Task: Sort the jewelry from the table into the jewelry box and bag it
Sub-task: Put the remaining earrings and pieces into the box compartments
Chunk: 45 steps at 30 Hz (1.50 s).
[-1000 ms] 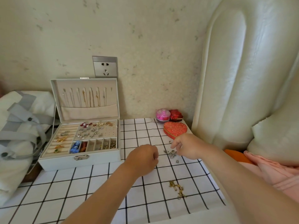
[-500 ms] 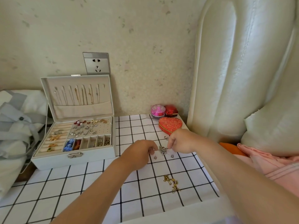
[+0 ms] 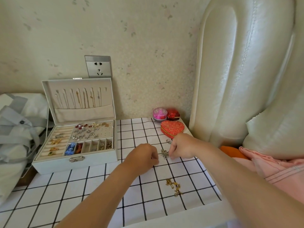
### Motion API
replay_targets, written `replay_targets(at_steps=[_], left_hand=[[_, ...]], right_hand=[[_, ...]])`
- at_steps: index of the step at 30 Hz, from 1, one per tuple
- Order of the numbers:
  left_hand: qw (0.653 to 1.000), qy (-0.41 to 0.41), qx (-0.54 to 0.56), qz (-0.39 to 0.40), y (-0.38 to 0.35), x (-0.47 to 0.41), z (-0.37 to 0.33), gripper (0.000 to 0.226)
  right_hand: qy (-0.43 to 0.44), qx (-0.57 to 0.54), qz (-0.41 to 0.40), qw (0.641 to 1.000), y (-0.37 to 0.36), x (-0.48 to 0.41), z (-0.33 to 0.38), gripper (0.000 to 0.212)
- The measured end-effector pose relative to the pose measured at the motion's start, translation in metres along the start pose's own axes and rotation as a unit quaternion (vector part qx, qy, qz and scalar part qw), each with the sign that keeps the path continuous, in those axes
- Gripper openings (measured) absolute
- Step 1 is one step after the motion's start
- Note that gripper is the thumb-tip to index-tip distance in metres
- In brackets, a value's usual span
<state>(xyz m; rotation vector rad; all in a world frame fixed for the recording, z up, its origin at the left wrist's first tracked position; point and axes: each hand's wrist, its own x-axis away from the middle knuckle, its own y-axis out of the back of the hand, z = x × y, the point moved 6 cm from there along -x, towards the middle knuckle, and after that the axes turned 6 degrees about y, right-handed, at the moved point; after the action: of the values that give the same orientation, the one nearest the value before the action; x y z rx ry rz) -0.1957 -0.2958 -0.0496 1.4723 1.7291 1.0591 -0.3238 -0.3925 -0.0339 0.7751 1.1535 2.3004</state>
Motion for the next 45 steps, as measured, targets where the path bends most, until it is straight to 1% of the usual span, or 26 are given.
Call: replay_targets(at_steps=[3,7,10,12,14,16,18,23,28,32,35,37,40,42,45], left_hand=[[1.000,0.009,0.012,-0.013,0.010,0.001,0.003,0.002],[0.997,0.011,0.051,-0.060,0.031,0.004,0.007,0.005],[0.991,0.008,0.094,-0.094,0.048,0.010,0.012,0.009],[0.986,0.005,0.116,-0.122,0.060,0.016,0.018,0.010],[0.980,0.010,0.136,-0.142,0.071,0.022,0.028,0.009],[0.977,0.020,0.143,-0.154,0.083,0.029,0.040,0.008],[0.977,0.033,0.139,-0.159,0.094,0.035,0.054,0.011],[0.981,0.060,0.131,-0.128,0.113,0.052,0.092,0.010],[0.984,0.065,0.137,-0.096,0.129,0.065,0.115,0.006],[0.981,0.073,0.149,-0.102,0.137,0.070,0.125,0.006],[0.982,0.076,0.123,-0.119,0.143,0.070,0.129,0.008],[0.981,0.075,0.117,-0.138,0.149,0.069,0.129,0.009],[0.971,0.077,0.143,-0.173,0.160,0.066,0.130,0.010],[0.959,0.088,0.187,-0.195,0.167,0.064,0.133,0.011],[0.926,0.107,0.294,-0.212,0.175,0.063,0.139,0.010]], right_hand=[[0.011,-0.036,-0.027,0.999,0.005,-0.003,0.011,0.009],[0.037,-0.103,-0.071,0.991,0.011,-0.006,0.032,0.007],[0.059,-0.105,-0.110,0.987,0.013,-0.011,0.052,0.007],[0.075,-0.095,-0.134,0.984,0.013,-0.018,0.067,0.011],[0.089,-0.100,-0.147,0.980,0.011,-0.024,0.084,0.023],[0.112,-0.105,-0.147,0.977,0.007,-0.029,0.107,0.032],[0.131,-0.097,-0.140,0.977,0.002,-0.035,0.128,0.036],[0.158,-0.071,-0.102,0.980,-0.013,-0.051,0.172,0.034],[0.182,-0.059,-0.068,0.979,-0.025,-0.060,0.202,0.034],[0.198,-0.058,-0.052,0.977,-0.033,-0.064,0.217,0.035],[0.195,-0.070,-0.059,0.976,-0.036,-0.068,0.221,0.038],[0.188,-0.098,-0.077,0.974,-0.035,-0.069,0.222,0.039],[0.174,-0.168,-0.109,0.964,-0.028,-0.075,0.221,0.039],[0.159,-0.230,-0.128,0.951,-0.023,-0.079,0.218,0.036],[0.149,-0.304,-0.149,0.929,-0.016,-0.084,0.219,0.028]])
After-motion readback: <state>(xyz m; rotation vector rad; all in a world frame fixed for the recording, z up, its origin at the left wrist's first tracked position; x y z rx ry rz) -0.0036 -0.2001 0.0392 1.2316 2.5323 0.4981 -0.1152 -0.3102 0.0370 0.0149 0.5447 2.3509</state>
